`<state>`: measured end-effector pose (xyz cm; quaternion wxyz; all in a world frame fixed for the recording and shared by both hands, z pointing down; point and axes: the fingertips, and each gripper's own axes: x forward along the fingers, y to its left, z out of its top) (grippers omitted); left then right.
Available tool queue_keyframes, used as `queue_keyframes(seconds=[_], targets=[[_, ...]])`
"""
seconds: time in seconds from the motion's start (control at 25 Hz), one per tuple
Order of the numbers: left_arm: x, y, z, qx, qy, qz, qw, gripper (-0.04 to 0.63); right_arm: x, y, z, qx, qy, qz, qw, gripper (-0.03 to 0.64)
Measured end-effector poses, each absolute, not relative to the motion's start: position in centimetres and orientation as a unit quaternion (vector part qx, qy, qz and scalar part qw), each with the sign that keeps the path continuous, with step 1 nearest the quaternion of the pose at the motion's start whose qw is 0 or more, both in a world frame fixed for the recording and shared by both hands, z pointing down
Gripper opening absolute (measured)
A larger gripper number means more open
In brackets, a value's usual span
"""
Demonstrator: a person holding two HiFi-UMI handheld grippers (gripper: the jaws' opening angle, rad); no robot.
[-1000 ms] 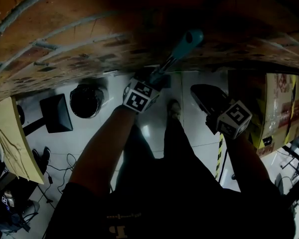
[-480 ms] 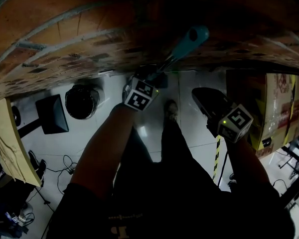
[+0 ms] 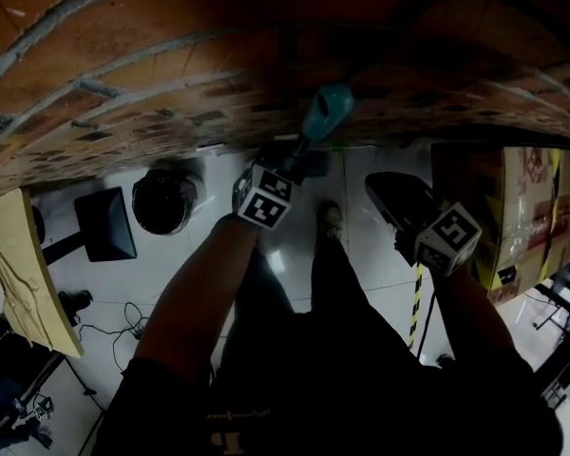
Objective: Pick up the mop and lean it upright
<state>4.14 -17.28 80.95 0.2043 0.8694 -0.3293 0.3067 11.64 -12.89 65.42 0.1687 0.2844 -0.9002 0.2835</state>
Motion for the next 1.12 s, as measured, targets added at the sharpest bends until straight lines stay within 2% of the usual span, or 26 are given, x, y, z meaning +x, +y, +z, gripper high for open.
queue_keyframes(seconds=[0.8, 1.12], targets=[[2.9, -14.9, 66.8, 0.878, -0.329, 0.284, 0.201, 0.127, 10.0, -13.3, 57.1, 0.262, -0.924, 0.228, 0.160, 0.014], [2.0, -13.6, 59.5, 0.883, -0.327, 0.281, 0.183, 0.127, 10.1, -13.3, 50.0, 0.257, -0.936, 0.193, 0.141, 0.014]])
